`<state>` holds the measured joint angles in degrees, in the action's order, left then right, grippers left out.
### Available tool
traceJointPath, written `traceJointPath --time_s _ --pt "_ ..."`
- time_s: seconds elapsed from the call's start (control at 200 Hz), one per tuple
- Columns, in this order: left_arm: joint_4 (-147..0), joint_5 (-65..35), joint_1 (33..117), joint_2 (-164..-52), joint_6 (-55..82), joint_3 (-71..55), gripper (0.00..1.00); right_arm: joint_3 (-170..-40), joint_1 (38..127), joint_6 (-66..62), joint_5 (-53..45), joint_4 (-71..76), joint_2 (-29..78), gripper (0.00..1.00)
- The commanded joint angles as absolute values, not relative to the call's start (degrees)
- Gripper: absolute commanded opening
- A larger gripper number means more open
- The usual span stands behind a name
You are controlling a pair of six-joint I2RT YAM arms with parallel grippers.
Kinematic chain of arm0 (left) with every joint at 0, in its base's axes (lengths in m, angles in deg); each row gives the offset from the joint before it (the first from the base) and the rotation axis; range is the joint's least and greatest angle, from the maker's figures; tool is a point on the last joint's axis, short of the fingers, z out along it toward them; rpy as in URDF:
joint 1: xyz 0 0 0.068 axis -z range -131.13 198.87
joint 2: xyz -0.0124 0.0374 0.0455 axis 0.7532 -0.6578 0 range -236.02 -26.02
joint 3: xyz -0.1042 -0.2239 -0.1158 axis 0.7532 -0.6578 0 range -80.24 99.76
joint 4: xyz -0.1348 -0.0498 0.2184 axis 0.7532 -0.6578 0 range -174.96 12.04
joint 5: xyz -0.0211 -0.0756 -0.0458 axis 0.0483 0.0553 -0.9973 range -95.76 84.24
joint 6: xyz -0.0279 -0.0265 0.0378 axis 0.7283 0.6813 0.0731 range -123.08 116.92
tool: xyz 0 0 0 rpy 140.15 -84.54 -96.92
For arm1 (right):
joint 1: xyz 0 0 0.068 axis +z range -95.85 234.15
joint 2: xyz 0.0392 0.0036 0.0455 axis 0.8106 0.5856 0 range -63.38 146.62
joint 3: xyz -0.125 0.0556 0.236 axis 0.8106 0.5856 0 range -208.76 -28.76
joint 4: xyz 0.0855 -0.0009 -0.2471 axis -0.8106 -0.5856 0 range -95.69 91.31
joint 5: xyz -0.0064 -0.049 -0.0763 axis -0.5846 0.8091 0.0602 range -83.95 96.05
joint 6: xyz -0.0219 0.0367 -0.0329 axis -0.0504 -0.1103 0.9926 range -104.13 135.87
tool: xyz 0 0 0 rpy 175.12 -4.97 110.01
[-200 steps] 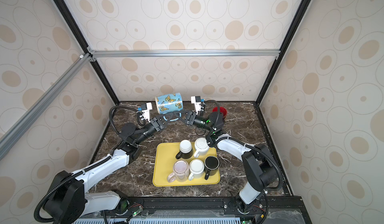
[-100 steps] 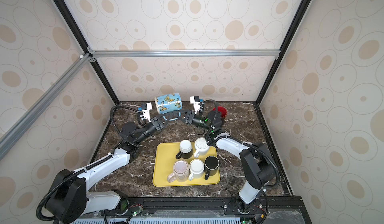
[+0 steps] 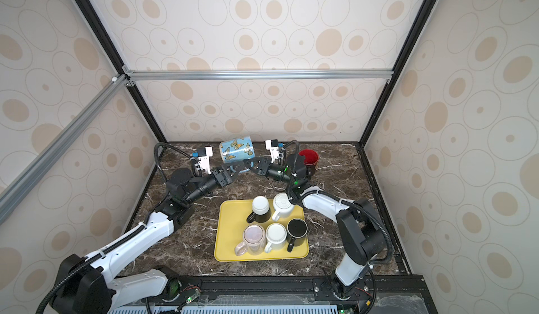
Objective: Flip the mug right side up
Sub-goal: 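Grasp the blue butterfly mug handle with the right gripper, release the left gripper, then rotate the mug upright with the right gripper and lower it beside the skull mug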
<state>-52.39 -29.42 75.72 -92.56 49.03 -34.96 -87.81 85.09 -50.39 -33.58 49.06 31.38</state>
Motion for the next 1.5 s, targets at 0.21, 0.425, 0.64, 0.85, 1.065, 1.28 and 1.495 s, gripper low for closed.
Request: traceJointPath --time_s 0.21,0.425,0.64,0.85,1.065,1.28,1.495 --pt "-76.2 -13.5 75.4 -90.3 34.3 -27.7 1.0 -92.3 82.1 -46.0 -32.7 43.1 29.9 0.0" --pt "-80.8 -8.1 74.8 -88.6 33.7 -28.2 1.0 -95.4 81.5 -40.5 -31.8 29.4 29.4 0.0" --pt "-83.7 -6.3 74.8 -86.2 29.3 -29.6 1.0 -100.5 81.4 -27.4 -23.8 6.9 27.3 0.0" --pt "-84.5 -7.3 74.7 -87.4 28.5 -30.6 1.0 -108.4 81.4 -15.6 -11.5 -13.0 27.2 0.0" --pt "-84.0 -7.9 74.8 -87.2 28.2 -31.2 1.0 -114.0 81.5 -6.4 2.4 -25.1 28.8 0.0" --pt "-83.4 -7.6 74.8 -87.2 28.1 -32.4 1.0 -117.3 81.4 -1.4 14.5 -31.0 31.3 0.0" --pt "-83.2 -7.9 74.8 -88.2 28.0 -32.3 1.0 -120.4 81.0 0.2 18.6 -30.9 36.6 0.0"
